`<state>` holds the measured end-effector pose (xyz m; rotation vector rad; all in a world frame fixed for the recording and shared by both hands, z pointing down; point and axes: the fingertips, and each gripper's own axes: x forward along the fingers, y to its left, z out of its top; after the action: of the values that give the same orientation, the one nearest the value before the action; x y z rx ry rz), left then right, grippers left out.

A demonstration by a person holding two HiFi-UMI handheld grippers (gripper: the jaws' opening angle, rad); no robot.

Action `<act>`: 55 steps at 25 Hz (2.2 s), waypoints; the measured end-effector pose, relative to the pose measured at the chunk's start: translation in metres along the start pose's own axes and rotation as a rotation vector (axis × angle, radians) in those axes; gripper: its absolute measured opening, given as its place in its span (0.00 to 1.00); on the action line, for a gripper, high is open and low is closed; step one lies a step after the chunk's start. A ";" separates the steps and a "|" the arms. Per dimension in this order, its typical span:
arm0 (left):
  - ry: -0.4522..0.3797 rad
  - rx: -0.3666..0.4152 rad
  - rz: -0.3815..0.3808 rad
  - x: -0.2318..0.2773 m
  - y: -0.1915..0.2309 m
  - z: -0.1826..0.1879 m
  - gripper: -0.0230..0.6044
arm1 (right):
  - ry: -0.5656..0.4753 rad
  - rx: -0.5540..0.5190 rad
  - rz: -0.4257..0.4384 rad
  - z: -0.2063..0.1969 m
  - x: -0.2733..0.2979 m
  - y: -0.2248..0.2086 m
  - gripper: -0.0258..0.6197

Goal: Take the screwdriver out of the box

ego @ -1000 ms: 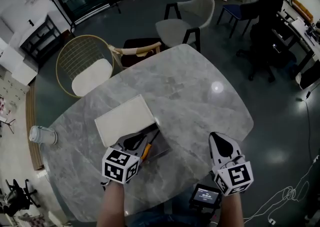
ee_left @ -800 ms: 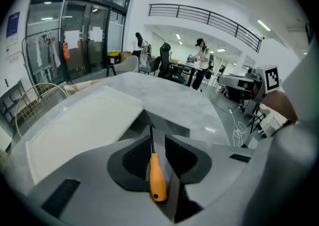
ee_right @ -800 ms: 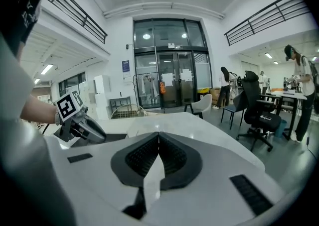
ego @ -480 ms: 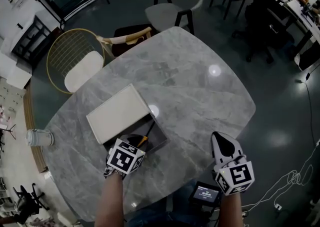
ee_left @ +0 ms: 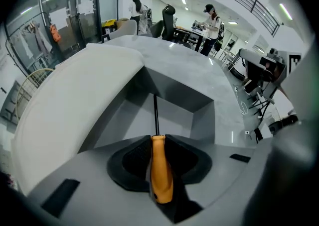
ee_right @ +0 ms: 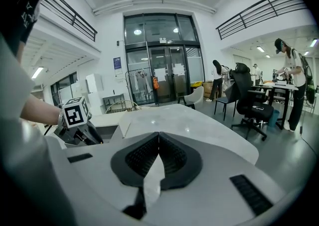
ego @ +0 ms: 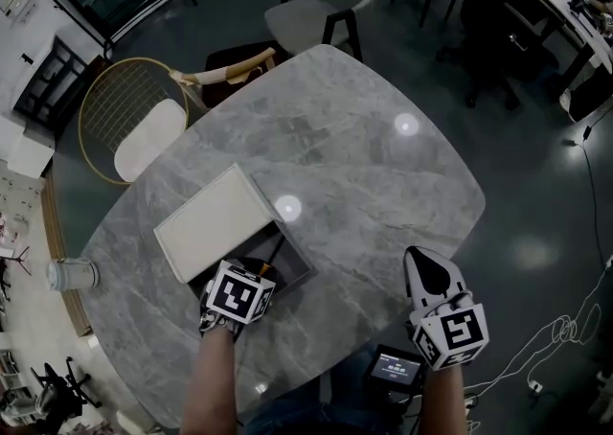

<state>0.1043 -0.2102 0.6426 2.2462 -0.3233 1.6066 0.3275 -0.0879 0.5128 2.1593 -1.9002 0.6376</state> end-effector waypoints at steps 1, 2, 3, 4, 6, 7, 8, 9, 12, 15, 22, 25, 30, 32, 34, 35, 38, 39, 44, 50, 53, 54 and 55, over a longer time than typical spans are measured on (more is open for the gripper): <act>0.006 -0.002 0.003 0.000 0.000 0.000 0.20 | 0.002 0.001 0.000 -0.001 0.000 -0.001 0.08; 0.010 -0.001 0.007 0.001 0.000 -0.001 0.19 | 0.002 0.002 0.000 -0.001 -0.001 -0.002 0.08; 0.012 0.000 0.009 0.001 0.000 -0.001 0.19 | 0.001 0.001 0.000 -0.001 0.000 -0.003 0.08; 0.012 -0.004 0.009 0.002 0.000 0.000 0.19 | -0.001 -0.002 0.002 0.000 0.000 -0.004 0.08; 0.001 -0.023 0.002 0.002 0.000 0.000 0.18 | -0.008 -0.005 0.004 0.003 0.003 -0.005 0.08; -0.005 -0.032 0.000 0.001 0.000 0.000 0.18 | -0.012 -0.006 0.005 0.006 0.004 -0.005 0.08; -0.010 -0.033 0.000 0.000 0.000 0.000 0.18 | -0.017 -0.007 0.005 0.008 0.005 -0.004 0.08; -0.013 -0.029 0.004 -0.001 -0.001 0.000 0.17 | -0.022 -0.008 0.006 0.011 0.004 -0.003 0.08; -0.040 -0.015 0.013 -0.009 -0.004 0.001 0.17 | -0.035 -0.013 0.004 0.016 0.000 0.000 0.08; -0.091 -0.022 0.006 -0.021 -0.004 0.007 0.17 | -0.045 -0.017 0.004 0.020 -0.005 0.007 0.08; -0.206 -0.021 0.012 -0.051 -0.006 0.025 0.17 | -0.086 -0.051 0.009 0.039 -0.011 0.017 0.08; -0.255 -0.025 0.013 -0.064 -0.008 0.037 0.17 | -0.108 -0.069 0.011 0.054 -0.013 0.019 0.08; -0.322 -0.033 0.034 -0.082 -0.006 0.057 0.17 | -0.144 -0.105 0.033 0.075 -0.012 0.017 0.08; -0.346 -0.042 0.046 -0.087 -0.006 0.065 0.17 | -0.154 -0.118 0.047 0.082 -0.008 0.014 0.08; -0.371 -0.059 0.057 -0.092 -0.004 0.073 0.17 | -0.159 -0.127 0.063 0.090 -0.003 0.011 0.08; -0.382 -0.069 0.062 -0.094 -0.003 0.076 0.17 | -0.162 -0.134 0.075 0.094 0.000 0.009 0.08; -0.416 -0.100 0.091 -0.102 0.002 0.086 0.17 | -0.167 -0.159 0.114 0.107 0.011 0.005 0.08; -0.431 -0.112 0.103 -0.105 0.004 0.089 0.17 | -0.168 -0.166 0.127 0.111 0.015 0.003 0.08; -0.526 -0.204 0.186 -0.121 0.016 0.100 0.17 | -0.175 -0.207 0.208 0.130 0.036 -0.002 0.08; -0.648 -0.241 0.306 -0.156 0.030 0.095 0.17 | -0.179 -0.208 0.263 0.140 0.051 0.007 0.08; -0.704 -0.256 0.357 -0.177 0.039 0.082 0.17 | -0.185 -0.218 0.296 0.144 0.056 0.020 0.08; -0.722 -0.259 0.372 -0.184 0.042 0.077 0.17 | -0.189 -0.221 0.304 0.145 0.057 0.025 0.08; -0.738 -0.263 0.389 -0.191 0.045 0.072 0.17 | -0.191 -0.223 0.311 0.146 0.058 0.030 0.08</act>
<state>0.0867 -0.2851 0.4482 2.5735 -1.1412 0.7334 0.3307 -0.2055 0.4044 1.8625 -2.3090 0.2554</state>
